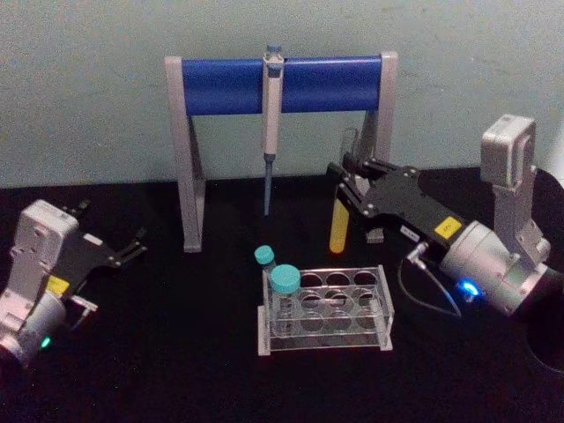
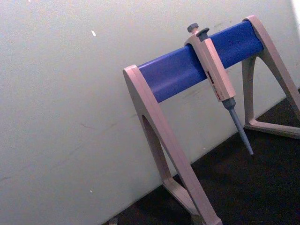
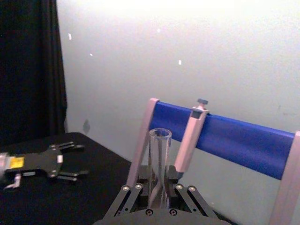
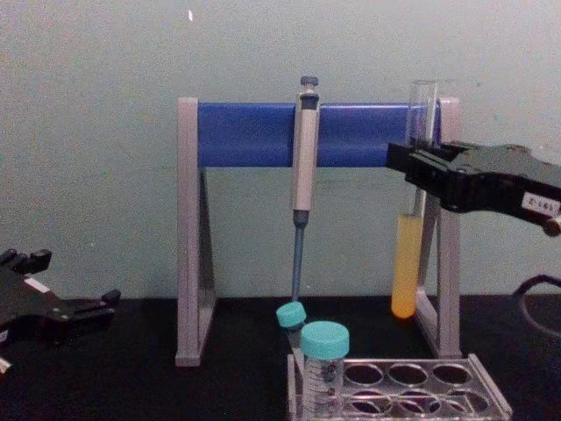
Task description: Pick up the test tube from the test tube rack, shake it, then place it back into the test tube rack.
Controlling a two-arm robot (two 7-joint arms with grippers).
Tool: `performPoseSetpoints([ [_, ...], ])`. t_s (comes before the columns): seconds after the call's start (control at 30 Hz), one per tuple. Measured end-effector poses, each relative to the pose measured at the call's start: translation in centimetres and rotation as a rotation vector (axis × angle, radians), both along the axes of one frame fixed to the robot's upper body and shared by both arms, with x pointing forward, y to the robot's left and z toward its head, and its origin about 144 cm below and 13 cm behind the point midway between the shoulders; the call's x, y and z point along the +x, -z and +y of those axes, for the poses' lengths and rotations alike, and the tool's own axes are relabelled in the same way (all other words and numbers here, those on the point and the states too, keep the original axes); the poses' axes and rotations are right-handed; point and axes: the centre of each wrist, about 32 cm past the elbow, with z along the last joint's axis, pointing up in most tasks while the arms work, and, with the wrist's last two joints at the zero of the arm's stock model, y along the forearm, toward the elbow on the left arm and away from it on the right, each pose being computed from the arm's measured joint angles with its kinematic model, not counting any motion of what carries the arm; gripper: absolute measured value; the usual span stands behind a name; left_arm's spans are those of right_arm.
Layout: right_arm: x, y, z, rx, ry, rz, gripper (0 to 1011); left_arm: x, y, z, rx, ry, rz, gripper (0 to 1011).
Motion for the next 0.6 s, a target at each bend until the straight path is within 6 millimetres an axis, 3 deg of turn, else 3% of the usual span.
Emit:
performPoseSetpoints([
  [0.2,1.4,0.0,0.2,-0.002,0.011,0.016,232,0.0,0.0,0.0,0.000,0.000,0.000,1001],
  [0.6,2.0,0.2,0.6,-0.012,0.010,0.028,232,0.0,0.0,0.0,0.000,0.000,0.000,1001],
])
